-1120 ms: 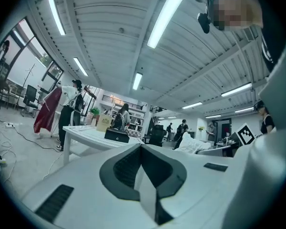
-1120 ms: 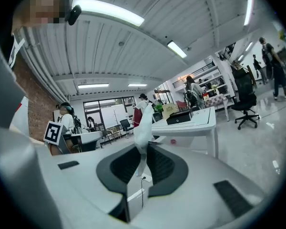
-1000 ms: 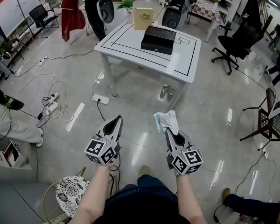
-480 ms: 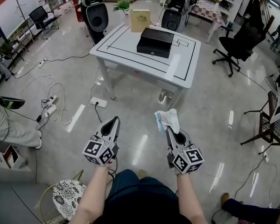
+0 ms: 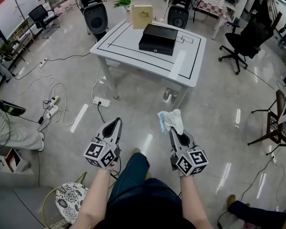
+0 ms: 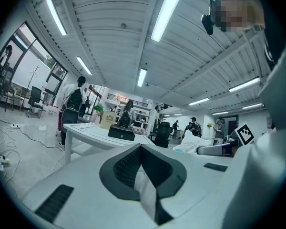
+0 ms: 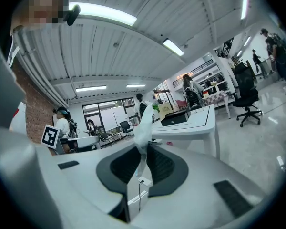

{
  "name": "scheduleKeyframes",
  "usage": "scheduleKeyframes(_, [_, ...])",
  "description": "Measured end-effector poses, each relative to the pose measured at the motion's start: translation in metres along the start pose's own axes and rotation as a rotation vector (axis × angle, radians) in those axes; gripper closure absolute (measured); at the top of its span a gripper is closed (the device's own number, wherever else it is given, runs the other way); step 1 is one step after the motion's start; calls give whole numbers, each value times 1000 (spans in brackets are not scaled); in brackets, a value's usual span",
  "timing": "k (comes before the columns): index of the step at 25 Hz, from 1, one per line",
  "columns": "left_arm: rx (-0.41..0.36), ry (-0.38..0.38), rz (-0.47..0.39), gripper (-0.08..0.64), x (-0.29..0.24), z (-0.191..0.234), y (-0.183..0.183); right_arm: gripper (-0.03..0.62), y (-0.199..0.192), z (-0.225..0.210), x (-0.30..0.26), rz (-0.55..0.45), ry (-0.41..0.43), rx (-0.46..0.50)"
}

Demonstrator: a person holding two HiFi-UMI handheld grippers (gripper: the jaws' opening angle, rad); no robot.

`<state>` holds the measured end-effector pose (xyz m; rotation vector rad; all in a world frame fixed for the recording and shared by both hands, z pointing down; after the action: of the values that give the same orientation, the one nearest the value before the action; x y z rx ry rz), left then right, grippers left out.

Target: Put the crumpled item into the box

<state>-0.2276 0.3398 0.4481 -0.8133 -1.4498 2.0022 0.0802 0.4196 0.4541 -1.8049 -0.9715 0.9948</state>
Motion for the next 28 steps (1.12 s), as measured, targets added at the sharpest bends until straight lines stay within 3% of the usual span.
scheduleKeyframes(11, [-24,-53,-13,568,-49,13,19,552,21,-15,-34,-18,-8,10])
scheduleKeyframes(28, [-14,-97,-19,568,-152,82,61,552,74,-55,-131,-3,-54,18])
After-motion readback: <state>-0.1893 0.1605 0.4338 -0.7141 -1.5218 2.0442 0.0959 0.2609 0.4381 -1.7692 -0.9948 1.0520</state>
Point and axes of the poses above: the fingertips, and each gripper's own axes: x backward along the fingers, z to its left, y out of its top, the point moved 10 cm from there along x, backward along the fingers, and after that the axes turned 6 degrees about z, right-handed, at the moved point
